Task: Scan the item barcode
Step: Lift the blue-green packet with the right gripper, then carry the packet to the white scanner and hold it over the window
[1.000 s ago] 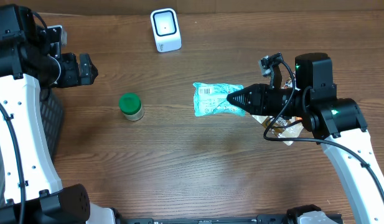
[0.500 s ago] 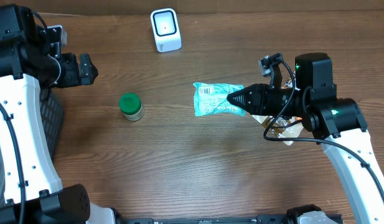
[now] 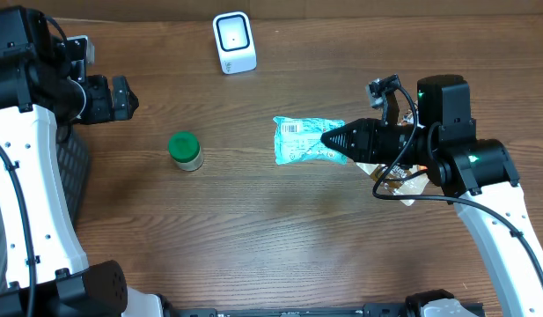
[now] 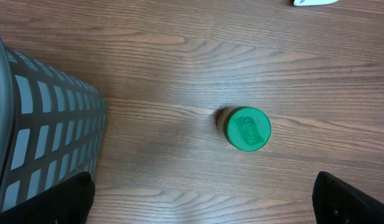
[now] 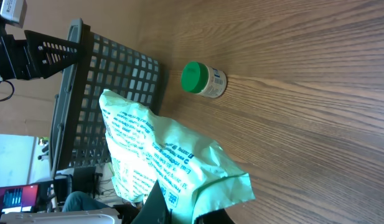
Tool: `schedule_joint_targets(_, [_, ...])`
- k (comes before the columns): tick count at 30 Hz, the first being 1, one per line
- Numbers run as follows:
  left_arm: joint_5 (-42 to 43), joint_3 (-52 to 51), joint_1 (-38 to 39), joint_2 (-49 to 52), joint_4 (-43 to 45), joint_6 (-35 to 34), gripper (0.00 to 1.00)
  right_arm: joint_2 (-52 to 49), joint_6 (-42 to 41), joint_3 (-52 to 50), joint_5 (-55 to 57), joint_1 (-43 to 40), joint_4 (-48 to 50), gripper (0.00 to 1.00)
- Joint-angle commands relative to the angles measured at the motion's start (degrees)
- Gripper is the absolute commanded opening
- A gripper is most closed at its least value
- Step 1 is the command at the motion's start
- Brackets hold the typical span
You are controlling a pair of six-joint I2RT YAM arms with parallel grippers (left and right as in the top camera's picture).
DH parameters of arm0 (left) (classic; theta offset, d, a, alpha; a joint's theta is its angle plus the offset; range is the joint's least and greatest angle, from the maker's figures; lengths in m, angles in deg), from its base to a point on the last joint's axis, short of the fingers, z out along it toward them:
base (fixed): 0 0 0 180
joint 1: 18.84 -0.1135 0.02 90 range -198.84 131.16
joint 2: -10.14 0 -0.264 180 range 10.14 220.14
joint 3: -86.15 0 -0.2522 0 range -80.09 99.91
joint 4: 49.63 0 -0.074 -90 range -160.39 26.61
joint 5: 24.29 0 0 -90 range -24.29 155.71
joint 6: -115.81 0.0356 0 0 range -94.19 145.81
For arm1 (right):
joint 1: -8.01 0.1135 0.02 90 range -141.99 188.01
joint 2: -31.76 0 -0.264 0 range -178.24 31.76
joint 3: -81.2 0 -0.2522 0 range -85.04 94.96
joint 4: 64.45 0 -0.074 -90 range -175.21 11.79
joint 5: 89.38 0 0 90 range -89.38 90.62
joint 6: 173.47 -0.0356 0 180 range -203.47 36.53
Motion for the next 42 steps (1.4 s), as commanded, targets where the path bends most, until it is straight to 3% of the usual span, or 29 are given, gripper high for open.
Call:
schedule_joint_targets(1, [-0.1,0.0,0.3,0.3,0.2,1.1,1.00,1.0,0.0,1.6,-0.5,0.1,0.4,0.04])
schedule_joint_targets(6, [-0.1,0.0,0.3,0.3,0.2,1.1,1.00,0.7,0.3,3.1,-0.6,0.1,0.2,0.04])
schedule_joint_targets(10, [-0.1,0.0,0.3,0.3,0.2,1.1,0.99,-2.2,2.4,10.5,3.1,0.4,-4.9,0.04])
schedule_joint_targets(17, [-0.1,0.0,0.3,0.3,0.2,1.2,1.00,-17.5,6.5,34.8,23.2,6.2,-17.9,0.04])
schedule_joint_targets(22, [-0.1,0.0,0.3,0.3,0.2,1.1,0.99,-31.8,6.9,52.1,41.9,11.4,-20.0,0.04])
schedule_joint_targets(25, [-0.1,0.0,0.3,0.3,0.2,1.1,1.00,-39.1,10.1,58.4,55.2,14.2,-15.9,0.04])
schedule_joint_targets(30, [-0.1,0.0,0.3,0.3,0.2,1.1,0.99,-48.0,20.8,59.0,72.7,19.2,1.0,0.04])
schedule_joint_targets(36, [-0.1,0.0,0.3,0.3,0.2,1.1,0.99,-58.6,45.0,59.0,80.6,22.1,25.4,0.04])
schedule_joint_targets(42, [-0.1,0.0,0.3,0.3,0.2,1.1,1.00,-67.5,72.4,59.0,80.6,22.1,41.8,0.04])
